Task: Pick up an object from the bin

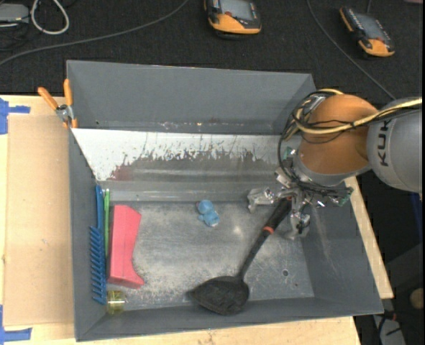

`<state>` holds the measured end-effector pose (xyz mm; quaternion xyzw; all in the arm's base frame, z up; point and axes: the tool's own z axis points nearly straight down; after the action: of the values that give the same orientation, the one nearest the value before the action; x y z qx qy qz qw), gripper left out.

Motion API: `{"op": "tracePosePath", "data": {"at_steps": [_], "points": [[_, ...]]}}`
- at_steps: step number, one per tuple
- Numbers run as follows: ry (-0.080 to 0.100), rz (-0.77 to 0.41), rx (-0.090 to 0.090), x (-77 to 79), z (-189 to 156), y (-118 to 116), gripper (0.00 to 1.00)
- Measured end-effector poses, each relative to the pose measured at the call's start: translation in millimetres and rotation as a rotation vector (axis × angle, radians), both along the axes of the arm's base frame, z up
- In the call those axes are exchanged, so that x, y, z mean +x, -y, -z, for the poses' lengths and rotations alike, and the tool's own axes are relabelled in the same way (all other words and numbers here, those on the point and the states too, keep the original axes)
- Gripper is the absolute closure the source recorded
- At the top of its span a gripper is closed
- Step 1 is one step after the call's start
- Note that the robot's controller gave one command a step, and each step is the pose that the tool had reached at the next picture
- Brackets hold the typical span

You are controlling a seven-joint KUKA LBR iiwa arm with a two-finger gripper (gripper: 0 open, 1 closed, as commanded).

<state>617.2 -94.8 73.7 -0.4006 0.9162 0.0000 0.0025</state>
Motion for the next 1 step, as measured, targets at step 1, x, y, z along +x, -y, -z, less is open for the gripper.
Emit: {"op": "tracePosePath", "data": {"at_steps": [1], "points": [[0.004, -0.072, 0.0, 6.1, 13.1, 2.2, 1.0]]}}
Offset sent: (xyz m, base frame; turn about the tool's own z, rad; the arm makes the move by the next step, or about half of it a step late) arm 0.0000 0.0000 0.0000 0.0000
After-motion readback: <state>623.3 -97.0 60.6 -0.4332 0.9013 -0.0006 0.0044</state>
